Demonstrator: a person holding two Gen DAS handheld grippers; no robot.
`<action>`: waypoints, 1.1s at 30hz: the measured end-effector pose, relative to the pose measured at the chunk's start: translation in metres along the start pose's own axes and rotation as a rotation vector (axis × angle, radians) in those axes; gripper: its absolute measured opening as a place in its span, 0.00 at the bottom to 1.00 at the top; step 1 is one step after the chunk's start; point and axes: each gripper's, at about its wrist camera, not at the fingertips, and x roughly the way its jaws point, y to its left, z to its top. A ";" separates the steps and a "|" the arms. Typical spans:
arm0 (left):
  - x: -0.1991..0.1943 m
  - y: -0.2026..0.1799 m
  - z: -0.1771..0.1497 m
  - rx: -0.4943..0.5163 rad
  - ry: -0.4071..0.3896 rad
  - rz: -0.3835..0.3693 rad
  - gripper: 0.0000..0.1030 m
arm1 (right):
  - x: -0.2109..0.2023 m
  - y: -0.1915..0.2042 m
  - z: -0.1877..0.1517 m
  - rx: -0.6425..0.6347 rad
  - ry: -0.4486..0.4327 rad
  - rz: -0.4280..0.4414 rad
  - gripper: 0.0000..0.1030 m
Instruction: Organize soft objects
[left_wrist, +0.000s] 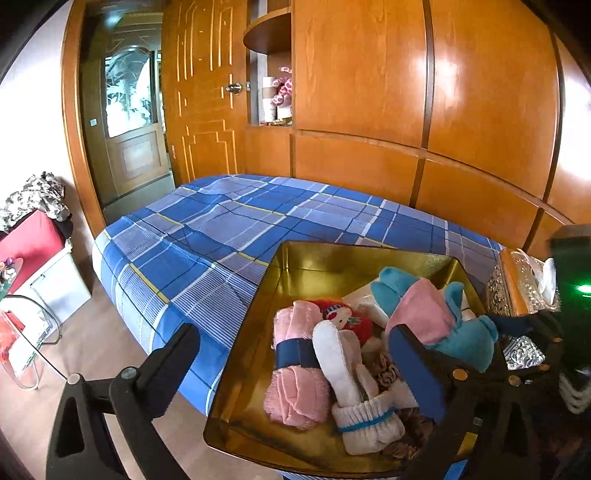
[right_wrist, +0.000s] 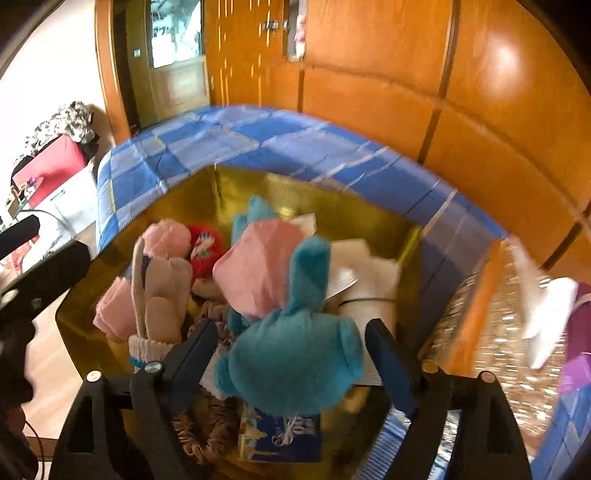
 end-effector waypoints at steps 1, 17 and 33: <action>-0.001 0.000 0.000 -0.003 -0.002 0.000 0.99 | -0.010 0.000 -0.002 0.005 -0.029 -0.006 0.81; -0.008 -0.022 -0.011 0.033 -0.007 -0.011 1.00 | -0.068 -0.024 -0.040 0.216 -0.194 -0.202 0.81; -0.013 -0.028 -0.013 0.033 -0.015 -0.012 1.00 | -0.070 -0.015 -0.042 0.197 -0.209 -0.227 0.81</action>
